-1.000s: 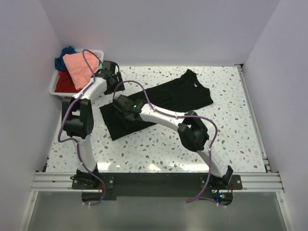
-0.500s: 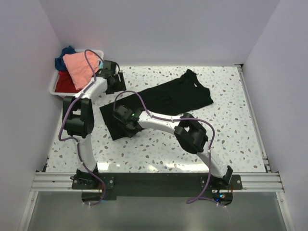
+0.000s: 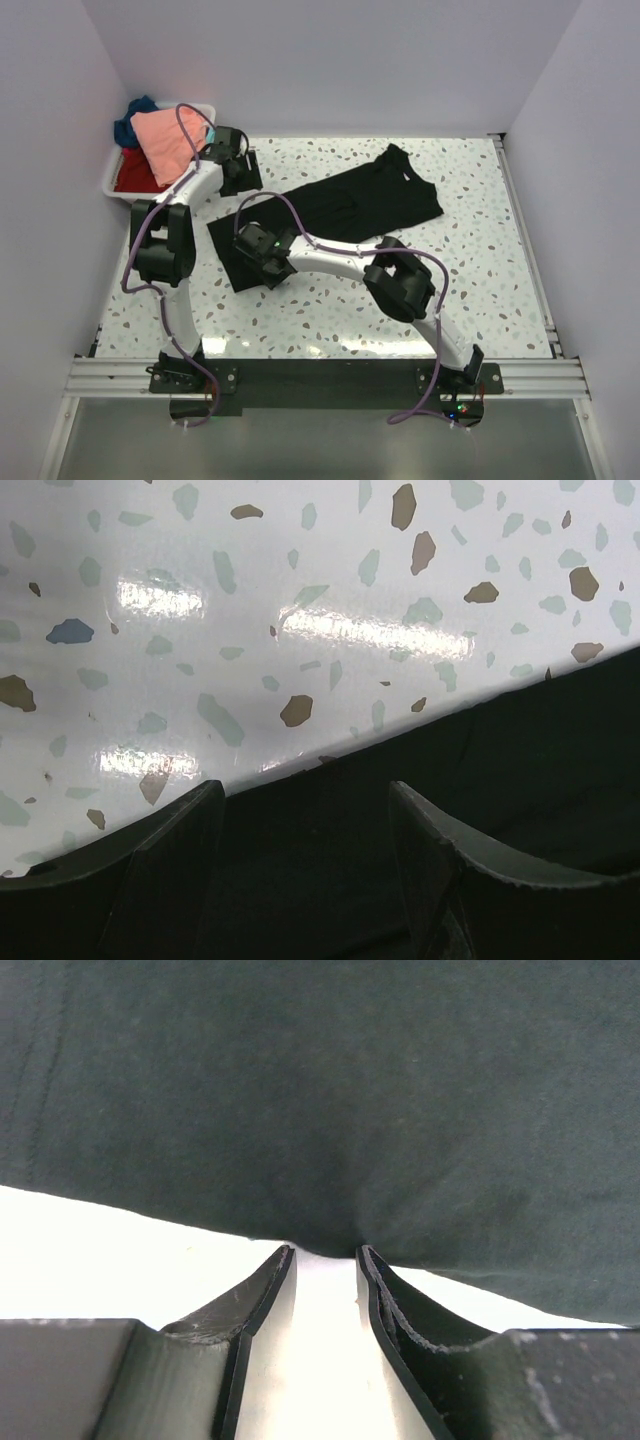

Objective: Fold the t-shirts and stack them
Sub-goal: Fold the tshirt

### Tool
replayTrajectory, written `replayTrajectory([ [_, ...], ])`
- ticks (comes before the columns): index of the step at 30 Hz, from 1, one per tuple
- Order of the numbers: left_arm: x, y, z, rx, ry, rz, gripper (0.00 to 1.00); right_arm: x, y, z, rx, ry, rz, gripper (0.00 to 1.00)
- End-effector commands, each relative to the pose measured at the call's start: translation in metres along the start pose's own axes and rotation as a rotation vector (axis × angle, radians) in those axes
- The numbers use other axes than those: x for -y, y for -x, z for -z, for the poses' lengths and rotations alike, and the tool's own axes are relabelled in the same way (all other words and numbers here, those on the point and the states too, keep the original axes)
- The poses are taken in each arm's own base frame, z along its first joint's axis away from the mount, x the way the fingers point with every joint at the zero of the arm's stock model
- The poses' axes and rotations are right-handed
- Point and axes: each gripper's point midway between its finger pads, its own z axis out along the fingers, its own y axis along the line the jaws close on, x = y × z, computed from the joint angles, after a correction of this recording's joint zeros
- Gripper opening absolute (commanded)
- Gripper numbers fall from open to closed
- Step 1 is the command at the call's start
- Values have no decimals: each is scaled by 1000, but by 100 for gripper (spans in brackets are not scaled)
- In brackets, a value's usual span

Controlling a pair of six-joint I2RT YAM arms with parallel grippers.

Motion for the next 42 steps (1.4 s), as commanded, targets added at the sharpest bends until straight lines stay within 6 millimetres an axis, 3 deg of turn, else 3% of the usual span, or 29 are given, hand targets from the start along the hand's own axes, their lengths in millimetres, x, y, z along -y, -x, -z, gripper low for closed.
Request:
replayTrajectory([
  [1,4,24,21,80,-21,-21,72,-13,31,39,104,19,29,35],
  [13,-11,28,22,86,7,3,72,-15,78,69,261,15,15,35],
  [16,-11,28,20,83,5,7,72,-19,84,60,251,16,32,36],
  [24,-14,25,13,69,10,10,72,-27,74,21,186,13,84,36],
  [42,-19,24,6,58,2,26,73,-34,34,-25,50,41,131,36],
])
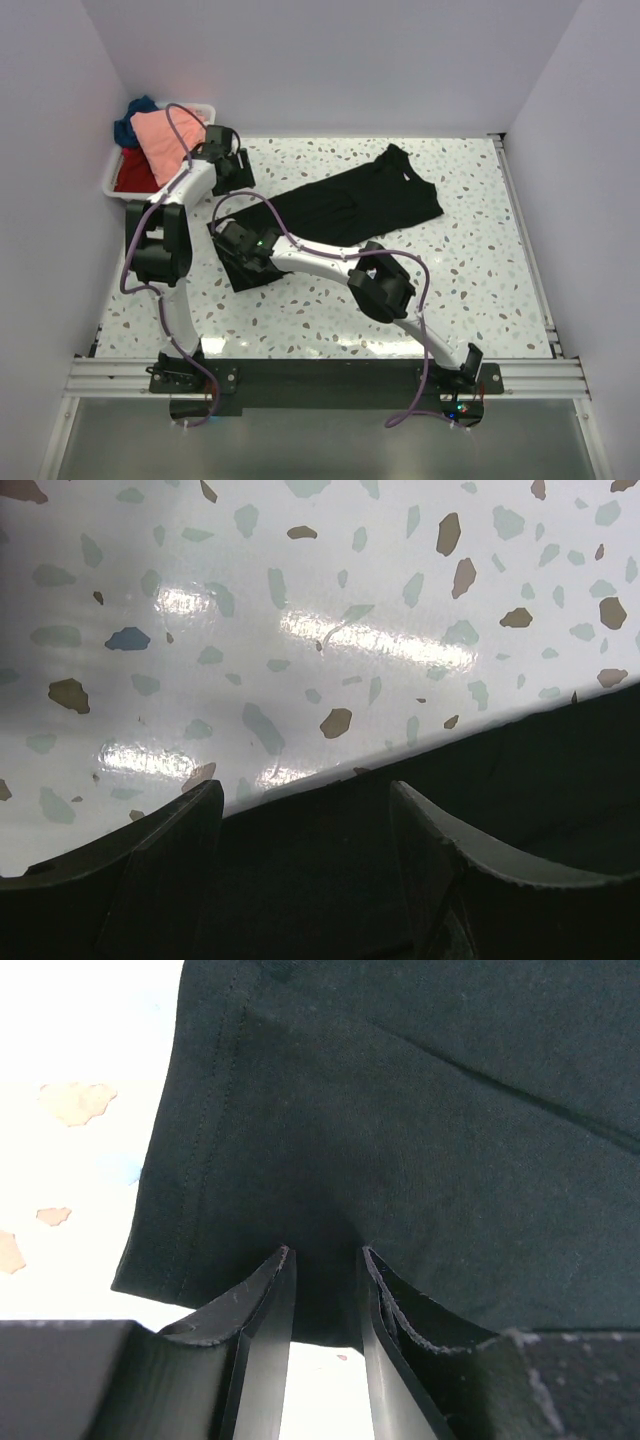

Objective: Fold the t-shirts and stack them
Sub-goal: Fold the tshirt

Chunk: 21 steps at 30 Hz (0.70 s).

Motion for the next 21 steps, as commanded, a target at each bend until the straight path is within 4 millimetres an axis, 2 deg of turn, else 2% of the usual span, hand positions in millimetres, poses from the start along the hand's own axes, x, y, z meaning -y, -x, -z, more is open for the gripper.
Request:
replayTrajectory([
  [1,2,14,4,42,-27,-7,73,-4,-14,-6,-48,23,36,36],
  [2,2,14,4,40,-27,-9,73,-5,-15,-2,-53,28,38,36],
  [3,3,14,4,43,-29,-10,73,-5,-27,-2,-85,35,45,35],
  [5,2,14,2,39,-32,-9,73,-5,-38,4,-111,56,54,35],
  [12,10,23,-5,49,-60,-14,73,-2,-108,48,-297,150,89,34],
  [14,19,23,-7,48,-106,-21,73,0,-119,57,-320,155,84,34],
  [15,21,22,-7,47,-116,-26,73,3,-133,60,-352,149,86,34],
  [17,27,23,-8,52,-147,-37,73,0,-139,74,-365,184,78,34],
  [18,29,23,-9,50,-157,-42,73,1,-151,77,-394,188,79,33],
  [19,32,22,-10,47,-166,-48,73,2,-151,85,-391,195,77,33],
  [21,43,21,-11,50,-190,-74,73,3,-168,95,-429,201,84,33],
])
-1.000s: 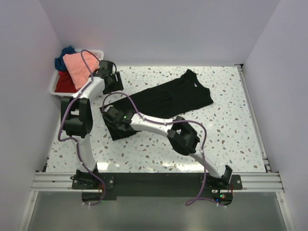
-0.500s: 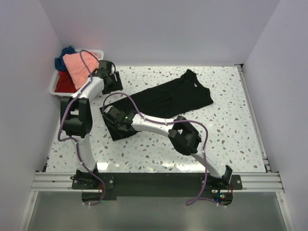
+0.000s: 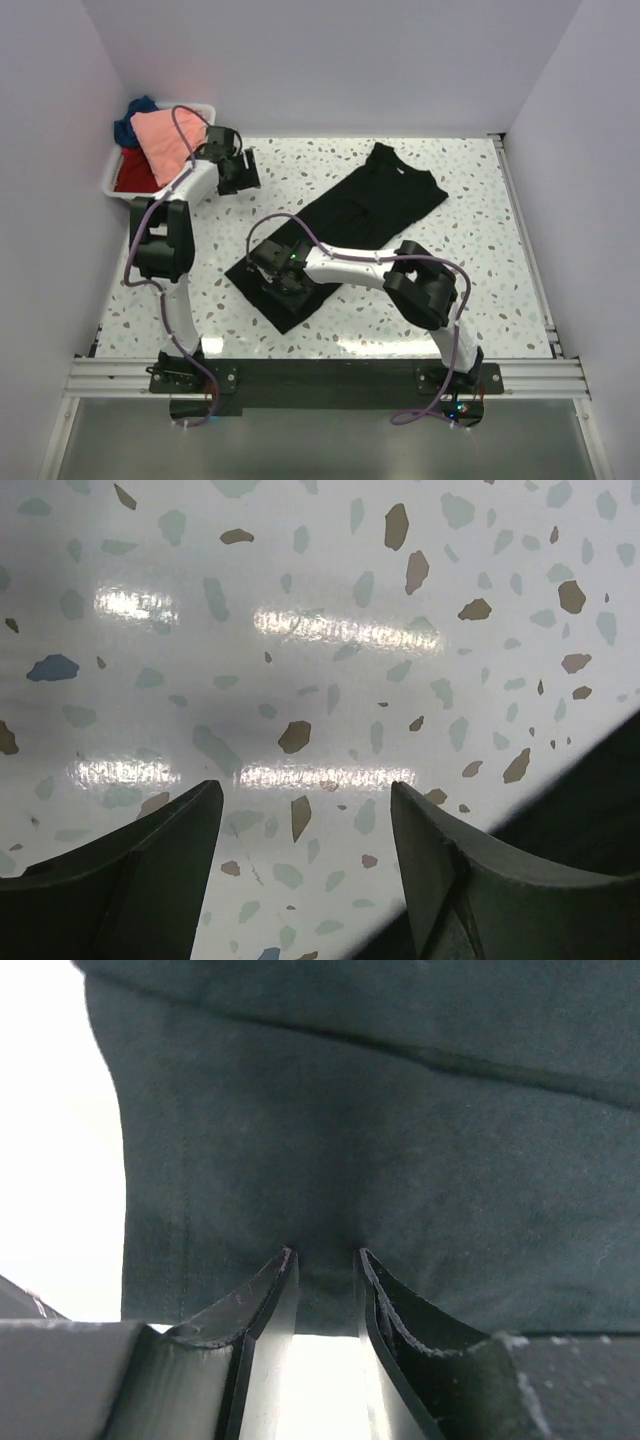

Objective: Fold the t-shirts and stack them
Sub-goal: Fold the tshirt

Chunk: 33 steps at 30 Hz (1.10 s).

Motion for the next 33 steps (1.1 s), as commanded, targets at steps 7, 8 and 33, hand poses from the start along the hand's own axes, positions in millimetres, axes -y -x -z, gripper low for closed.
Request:
replayTrajectory([
  [7,87,13,-9,66,-184,-187,74,-6,-113,44,-237,53,-59,33],
  [8,107,10,-6,72,-216,-211,74,-4,-124,49,-243,49,-70,33],
  [33,359,-66,29,79,-752,-366,79,104,-96,193,393,-472,-689,36],
])
